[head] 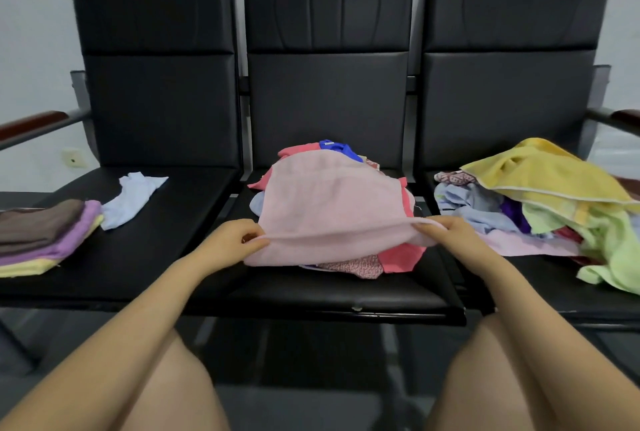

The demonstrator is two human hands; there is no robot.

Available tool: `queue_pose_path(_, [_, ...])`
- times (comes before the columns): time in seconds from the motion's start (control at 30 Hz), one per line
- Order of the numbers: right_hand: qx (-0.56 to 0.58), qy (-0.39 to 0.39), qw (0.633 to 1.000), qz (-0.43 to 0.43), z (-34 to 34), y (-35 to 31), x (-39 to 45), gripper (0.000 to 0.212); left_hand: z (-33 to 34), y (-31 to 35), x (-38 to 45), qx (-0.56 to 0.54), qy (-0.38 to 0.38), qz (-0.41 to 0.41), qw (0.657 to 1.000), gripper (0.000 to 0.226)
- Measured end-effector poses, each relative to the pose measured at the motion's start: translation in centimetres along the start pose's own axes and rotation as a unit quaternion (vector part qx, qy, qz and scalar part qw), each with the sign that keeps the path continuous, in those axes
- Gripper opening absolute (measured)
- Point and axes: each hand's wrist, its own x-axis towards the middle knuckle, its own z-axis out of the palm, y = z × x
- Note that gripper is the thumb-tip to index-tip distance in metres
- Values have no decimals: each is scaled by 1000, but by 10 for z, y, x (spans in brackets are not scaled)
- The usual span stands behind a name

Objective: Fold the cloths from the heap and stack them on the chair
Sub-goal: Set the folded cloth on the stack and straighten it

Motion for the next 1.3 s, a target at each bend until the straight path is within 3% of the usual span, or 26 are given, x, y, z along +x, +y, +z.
queue_pose_path(0.13, [73,1,997,2,-3,0,1,41,-1,-1,-6,-105,43,-36,993,17])
queue_pose_path(0.27, [73,3,997,14,2,-3,-1,29,1,17,-8,-191,91,-90,973,19])
queue_pose_path(0.67, [86,-39,992,81,7,-21,-16,29,13,48,-34,-213,117,-116,963,20])
queue_pose_path(0.83, [82,50,994,57,5,-15,-2,30,7,44,-19,-205,183,-97,957,18])
queue_pose_path(1.07, [16,138,990,38,7,-22,69,23,-11,40,49,-209,214,-101,949,15])
queue_pose_path(1.17, [31,187,981,45,7,-22,105,21,-10,37,88,-246,245,-148,926,10])
queue_pose_path(1.3, [55,228,968,83,17,-6,151,39,5,21,128,-298,259,-193,898,14])
